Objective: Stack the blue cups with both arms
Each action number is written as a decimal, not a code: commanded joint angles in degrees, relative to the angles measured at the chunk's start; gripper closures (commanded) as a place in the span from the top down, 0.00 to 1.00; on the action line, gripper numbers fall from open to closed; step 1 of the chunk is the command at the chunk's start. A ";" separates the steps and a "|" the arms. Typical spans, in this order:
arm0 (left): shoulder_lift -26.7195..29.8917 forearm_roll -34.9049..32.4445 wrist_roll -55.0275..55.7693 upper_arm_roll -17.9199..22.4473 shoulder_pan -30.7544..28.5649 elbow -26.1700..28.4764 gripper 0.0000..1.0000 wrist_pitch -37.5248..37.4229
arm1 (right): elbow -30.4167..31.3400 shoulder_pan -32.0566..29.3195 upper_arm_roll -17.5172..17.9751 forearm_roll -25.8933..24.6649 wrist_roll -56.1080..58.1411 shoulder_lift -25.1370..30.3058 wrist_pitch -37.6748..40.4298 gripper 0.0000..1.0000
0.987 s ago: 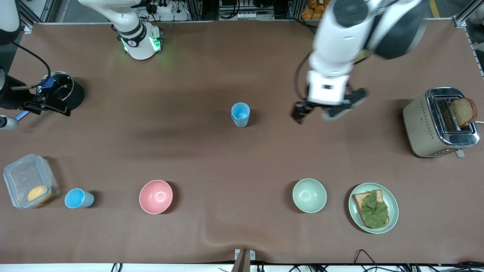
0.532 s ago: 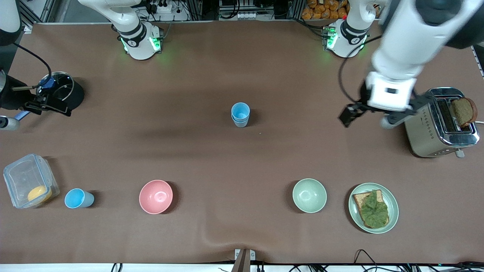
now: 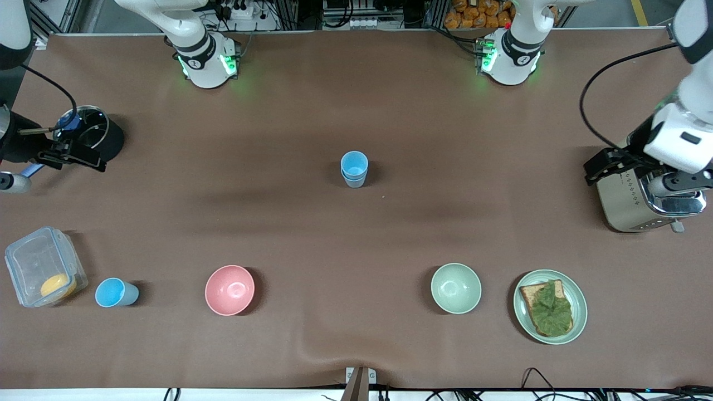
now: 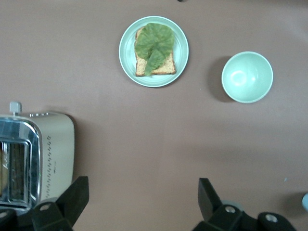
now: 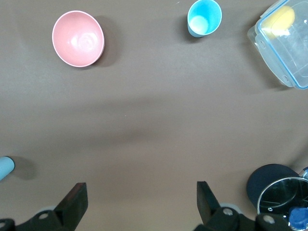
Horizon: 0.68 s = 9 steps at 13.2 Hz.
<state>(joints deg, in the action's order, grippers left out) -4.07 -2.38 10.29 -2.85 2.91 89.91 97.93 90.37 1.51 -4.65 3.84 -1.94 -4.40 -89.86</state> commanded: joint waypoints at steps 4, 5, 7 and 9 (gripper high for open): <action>6.00 1.51 -9.41 -0.14 -1.59 6.41 1.00 -0.82 | -1.08 -0.98 0.70 -0.41 0.62 -0.44 1.53 1.00; 6.18 1.51 -9.32 -0.32 -1.59 6.24 1.00 -1.51 | -1.08 -0.98 0.70 -0.41 0.63 -0.35 1.45 1.00; 6.18 1.51 -9.67 -0.23 -1.77 5.28 1.00 -3.80 | -1.08 -0.98 0.70 -0.41 0.54 -0.44 1.53 1.00; 5.92 1.68 -9.42 -0.32 -1.59 3.44 1.00 -5.20 | -1.08 -0.98 0.70 -0.41 0.63 -0.44 1.53 1.00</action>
<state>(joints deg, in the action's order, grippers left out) 1.00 -2.16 2.21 -2.79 1.93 94.17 94.55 90.37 1.51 -4.66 3.84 -1.93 -4.43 -89.22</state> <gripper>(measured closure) 0.000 0.000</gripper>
